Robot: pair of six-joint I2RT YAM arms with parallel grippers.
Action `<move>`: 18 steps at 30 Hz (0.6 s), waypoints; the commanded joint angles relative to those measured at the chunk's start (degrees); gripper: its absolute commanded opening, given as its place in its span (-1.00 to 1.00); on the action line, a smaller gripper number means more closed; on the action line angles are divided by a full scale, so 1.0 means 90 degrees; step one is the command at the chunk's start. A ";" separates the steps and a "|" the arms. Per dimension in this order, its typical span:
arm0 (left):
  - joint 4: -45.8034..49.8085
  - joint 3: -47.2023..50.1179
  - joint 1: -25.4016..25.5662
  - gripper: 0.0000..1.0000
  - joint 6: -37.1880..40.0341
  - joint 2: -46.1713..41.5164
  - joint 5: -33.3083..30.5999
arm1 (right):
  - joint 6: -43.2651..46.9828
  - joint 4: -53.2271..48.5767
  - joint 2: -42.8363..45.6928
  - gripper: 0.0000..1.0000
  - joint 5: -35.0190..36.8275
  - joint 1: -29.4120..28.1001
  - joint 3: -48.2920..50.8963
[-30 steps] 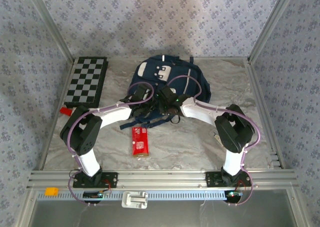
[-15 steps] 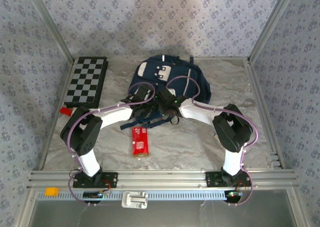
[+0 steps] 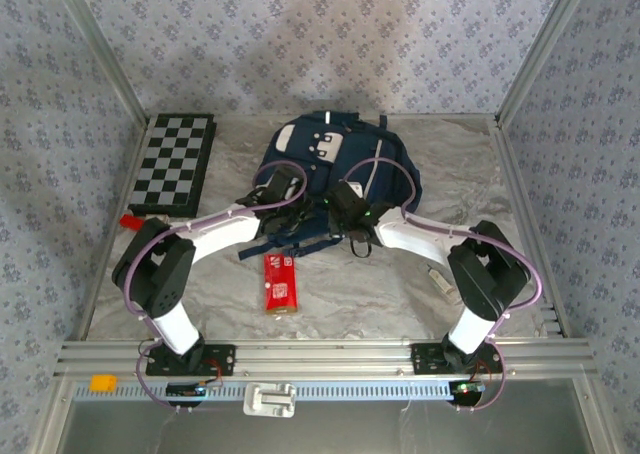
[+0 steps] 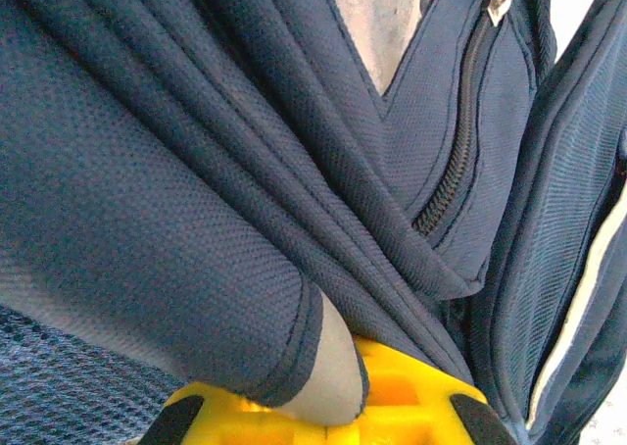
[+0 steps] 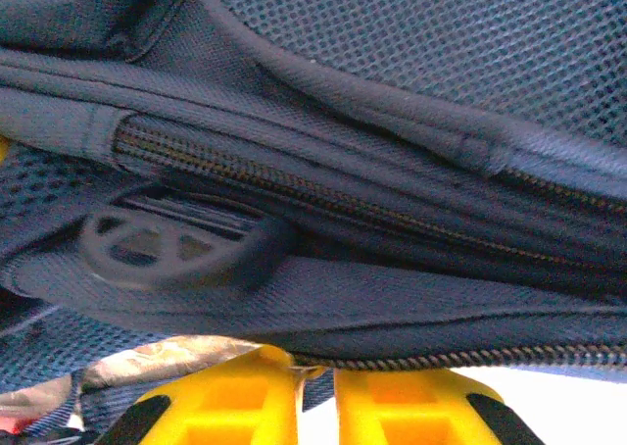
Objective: Pack the student bag
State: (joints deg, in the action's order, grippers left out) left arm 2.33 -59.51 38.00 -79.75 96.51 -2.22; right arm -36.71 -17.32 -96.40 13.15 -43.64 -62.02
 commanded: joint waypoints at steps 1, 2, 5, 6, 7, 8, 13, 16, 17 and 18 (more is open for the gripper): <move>-0.0295 -0.0037 -0.0052 -1.00 0.0120 -0.0406 0.0153 | 0.0311 -0.0055 -0.0112 -0.66 -0.0173 0.0087 0.0019; -0.0327 -0.0057 -0.0054 -1.00 0.0111 -0.0382 0.0184 | 0.0354 0.0002 -0.0201 -0.61 -0.0237 0.0100 -0.0078; -0.0307 -0.0111 -0.0052 -1.00 0.0110 -0.0364 0.0189 | 0.0344 0.0064 -0.0449 -0.54 -0.0229 0.0147 -0.0327; -0.0307 -0.0115 -0.0053 -1.00 0.0125 -0.0373 0.0181 | 0.0325 0.0081 -0.0508 -0.53 -0.0181 0.0163 -0.0386; -0.0301 -0.0125 -0.0048 -1.00 0.0139 -0.0386 0.0178 | 0.0319 0.0127 -0.0570 -0.48 -0.0143 0.0176 -0.0445; -0.0293 -0.0132 -0.0052 -1.00 0.0140 -0.0390 0.0178 | 0.0324 0.0146 -0.0629 -0.43 -0.0044 0.0182 -0.0499; -0.0278 -0.0108 -0.0054 -1.00 0.0157 -0.0394 0.0158 | 0.0346 0.0225 -0.0792 -0.46 0.0326 0.0172 -0.0648; -0.0288 -0.0121 -0.0052 -1.00 0.0179 -0.0400 0.0178 | 0.0544 0.0266 -0.0825 -0.56 0.0404 0.0150 -0.0827; -0.0288 -0.0108 -0.0052 -1.00 0.0179 -0.0397 0.0163 | 0.0595 0.0214 -0.0822 -0.61 0.0489 0.0119 -0.0881; -0.0283 -0.0108 -0.0058 -1.00 0.0198 -0.0401 0.0152 | 0.0625 0.0136 -0.0815 -0.65 0.0598 0.0087 -0.0892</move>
State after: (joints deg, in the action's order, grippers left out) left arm 2.79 -59.40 37.12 -78.94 96.42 -2.61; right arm -32.99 -17.50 -102.87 13.65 -42.74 -67.22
